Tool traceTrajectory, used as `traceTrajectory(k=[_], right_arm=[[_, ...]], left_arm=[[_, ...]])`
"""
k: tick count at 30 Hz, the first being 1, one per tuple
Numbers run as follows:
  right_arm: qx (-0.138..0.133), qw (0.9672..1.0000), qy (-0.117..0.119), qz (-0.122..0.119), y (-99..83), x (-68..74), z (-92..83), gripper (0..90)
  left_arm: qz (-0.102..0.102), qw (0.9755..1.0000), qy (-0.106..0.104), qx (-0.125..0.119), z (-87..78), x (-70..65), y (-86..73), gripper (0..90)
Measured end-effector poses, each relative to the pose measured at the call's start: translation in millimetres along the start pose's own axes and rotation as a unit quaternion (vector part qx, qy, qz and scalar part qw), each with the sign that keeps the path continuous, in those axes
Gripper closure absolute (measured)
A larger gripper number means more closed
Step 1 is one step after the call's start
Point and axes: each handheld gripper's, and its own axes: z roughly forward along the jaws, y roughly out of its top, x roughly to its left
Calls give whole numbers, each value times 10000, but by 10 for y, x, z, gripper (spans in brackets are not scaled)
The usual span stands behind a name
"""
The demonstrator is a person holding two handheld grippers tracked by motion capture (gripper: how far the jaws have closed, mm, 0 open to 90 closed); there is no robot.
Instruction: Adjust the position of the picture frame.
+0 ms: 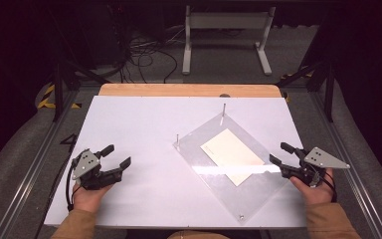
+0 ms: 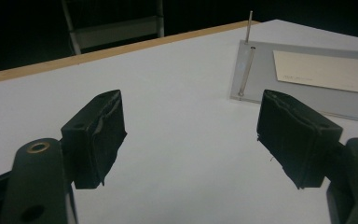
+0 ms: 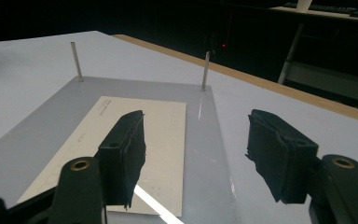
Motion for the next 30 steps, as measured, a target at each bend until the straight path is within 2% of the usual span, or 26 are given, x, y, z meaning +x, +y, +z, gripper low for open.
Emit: traceTrajectory(k=[4, 7, 9, 11, 12, 14, 17, 18, 20, 22, 25, 27, 28, 30], right_arm=[[58, 9999, -1, -153, 6, -5, 4, 403], [79, 9999, 64, -49, 36, -18, 29, 430], [94, 9997, 55, -196, 61, -18, 61, 455], [210, 9990, -52, -396, 77, -24, 93, 483], [204, 9990, -50, -399, 75, -29, 100, 505], [324, 9991, -32, -258, 79, -49, 98, 564], [505, 9985, -107, -185, 78, -115, 81, 635], [655, 9976, -181, -137, 70, -155, 71, 649], [767, 9969, -171, 79, 40, -232, 61, 642], [898, 9955, -225, 205, 0, -295, 54, 635], [1234, 9914, -362, 239, -53, -363, 43, 645], [1294, 9905, -378, 262, -65, -379, 40, 654], [1536, 9865, -446, 340, -112, -417, 23, 729], [1723, 9834, -460, 336, -143, -420, 17, 793]], left_arm=[[-13, 10000, 21, 14, 7, -11, 20, 238], [0, 10000, 16, 32, 18, -15, 21, 239], [27, 10000, 31, 34, 21, -15, 17, 240], [28, 10000, 43, 42, 11, -15, 18, 241], [-4, 10000, 41, 43, 5, -15, 21, 241], [-40, 10000, 35, 21, 6, -18, 26, 243], [-19, 10000, 10, 67, 22, -32, 34, 244], [-19, 10000, 4, 92, 28, -41, 35, 244], [-18, 9999, -31, 136, 35, -60, 39, 245], [11, 9999, -46, 142, 38, -74, 43, 245], [7, 9998, -84, 183, 39, -82, 48, 246], [-2, 9998, -94, 188, 46, -84, 45, 247], [-29, 9998, -95, 194, 51, -92, 42, 248], [-21, 9997, -103, 242, 52, -98, 44, 249]])
